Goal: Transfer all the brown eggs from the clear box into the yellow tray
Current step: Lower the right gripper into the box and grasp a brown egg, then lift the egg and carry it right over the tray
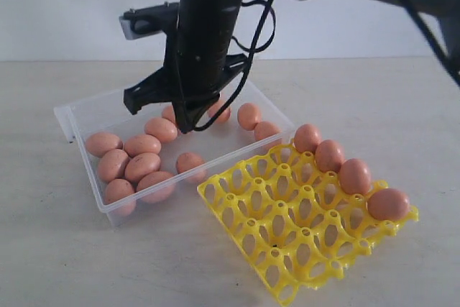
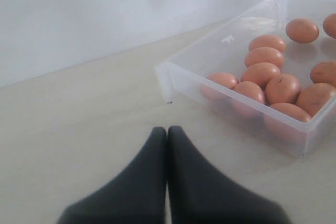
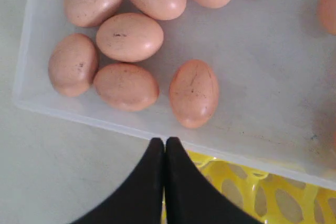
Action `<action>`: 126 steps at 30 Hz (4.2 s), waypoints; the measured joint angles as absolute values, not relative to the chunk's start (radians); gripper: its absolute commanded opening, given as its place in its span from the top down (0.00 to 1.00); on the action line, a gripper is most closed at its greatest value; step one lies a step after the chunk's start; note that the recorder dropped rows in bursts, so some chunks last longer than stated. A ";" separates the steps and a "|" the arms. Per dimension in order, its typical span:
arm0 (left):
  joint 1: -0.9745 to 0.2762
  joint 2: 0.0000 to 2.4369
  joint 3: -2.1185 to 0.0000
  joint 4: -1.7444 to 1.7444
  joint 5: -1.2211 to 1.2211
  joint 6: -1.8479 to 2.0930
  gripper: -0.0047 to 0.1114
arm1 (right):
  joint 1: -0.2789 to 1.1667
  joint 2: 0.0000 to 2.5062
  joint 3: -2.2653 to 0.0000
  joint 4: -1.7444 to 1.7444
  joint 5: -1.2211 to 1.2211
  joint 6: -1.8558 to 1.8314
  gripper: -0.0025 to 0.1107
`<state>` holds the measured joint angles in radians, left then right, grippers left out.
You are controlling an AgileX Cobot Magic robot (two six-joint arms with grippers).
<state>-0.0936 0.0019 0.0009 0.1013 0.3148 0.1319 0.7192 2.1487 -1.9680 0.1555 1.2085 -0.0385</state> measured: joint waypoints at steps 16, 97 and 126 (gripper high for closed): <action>-0.094 0.002 0.001 0.101 0.315 0.132 1.00 | 0.719 2.236 -1.971 0.194 1.106 -0.163 0.46; -0.094 0.002 0.001 0.101 0.315 0.132 1.00 | 0.295 1.048 -0.746 -0.006 -0.041 -0.029 0.98; -0.094 0.002 0.001 0.101 0.315 0.132 1.00 | -0.020 1.728 -0.915 -1.292 -1.034 1.265 0.98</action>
